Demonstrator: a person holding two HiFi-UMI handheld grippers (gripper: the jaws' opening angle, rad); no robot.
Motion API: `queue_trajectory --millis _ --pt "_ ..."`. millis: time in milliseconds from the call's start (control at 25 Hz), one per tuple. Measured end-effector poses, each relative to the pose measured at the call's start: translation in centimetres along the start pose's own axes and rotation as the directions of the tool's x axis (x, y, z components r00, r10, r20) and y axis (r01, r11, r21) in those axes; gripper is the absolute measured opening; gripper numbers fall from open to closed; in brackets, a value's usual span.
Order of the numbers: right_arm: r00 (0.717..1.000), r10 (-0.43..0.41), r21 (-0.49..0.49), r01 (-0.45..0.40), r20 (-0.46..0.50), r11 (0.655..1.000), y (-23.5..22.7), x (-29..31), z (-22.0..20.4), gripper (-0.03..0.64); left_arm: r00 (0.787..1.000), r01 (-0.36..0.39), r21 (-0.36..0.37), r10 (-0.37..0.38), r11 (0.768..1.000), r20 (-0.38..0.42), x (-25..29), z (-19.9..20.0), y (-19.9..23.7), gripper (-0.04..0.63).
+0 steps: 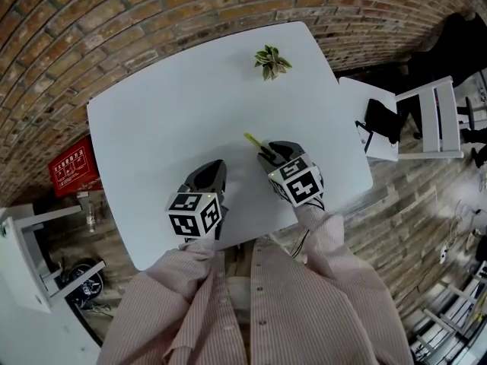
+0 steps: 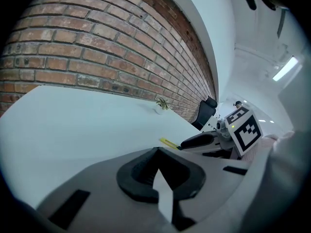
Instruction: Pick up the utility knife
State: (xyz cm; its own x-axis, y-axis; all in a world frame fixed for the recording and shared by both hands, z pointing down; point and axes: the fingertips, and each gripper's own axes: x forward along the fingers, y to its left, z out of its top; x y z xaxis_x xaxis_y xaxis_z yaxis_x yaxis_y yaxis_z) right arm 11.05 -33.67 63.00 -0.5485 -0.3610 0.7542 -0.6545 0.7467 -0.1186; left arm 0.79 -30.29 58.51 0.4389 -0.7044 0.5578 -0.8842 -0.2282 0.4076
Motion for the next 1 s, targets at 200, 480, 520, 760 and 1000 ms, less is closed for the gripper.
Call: queue_trajectory --millis 200,480,520,760,1000 --pt "0.999 -0.031 -0.07 0.03 -0.017 0.997 -0.1 0.2 -0.2 0.076 1.0 -0.005 -0.004 0.005 1.0 -0.003 0.0 -0.2 0.2 -0.008" --pt "0.999 -0.031 -0.069 0.03 -0.014 0.997 0.0 0.2 -0.2 0.066 1.0 -0.003 0.001 0.003 1.0 -0.002 -0.1 -0.2 0.1 -0.008" --pt "0.999 -0.032 -0.068 0.031 -0.013 0.997 0.0 0.2 -0.2 0.066 1.0 -0.001 0.002 0.001 1.0 -0.001 -0.1 -0.2 0.1 -0.008" --pt "0.999 -0.044 -0.04 0.045 0.025 0.998 0.1 -0.1 0.2 0.064 1.0 0.002 0.03 -0.003 1.0 0.012 -0.6 0.2 0.0 -0.008" --pt "0.995 -0.057 0.014 0.056 0.081 0.998 0.4 -1.4 0.9 0.064 0.998 0.029 0.061 -0.032 0.998 0.045 -1.4 1.0 -0.4 -0.008"
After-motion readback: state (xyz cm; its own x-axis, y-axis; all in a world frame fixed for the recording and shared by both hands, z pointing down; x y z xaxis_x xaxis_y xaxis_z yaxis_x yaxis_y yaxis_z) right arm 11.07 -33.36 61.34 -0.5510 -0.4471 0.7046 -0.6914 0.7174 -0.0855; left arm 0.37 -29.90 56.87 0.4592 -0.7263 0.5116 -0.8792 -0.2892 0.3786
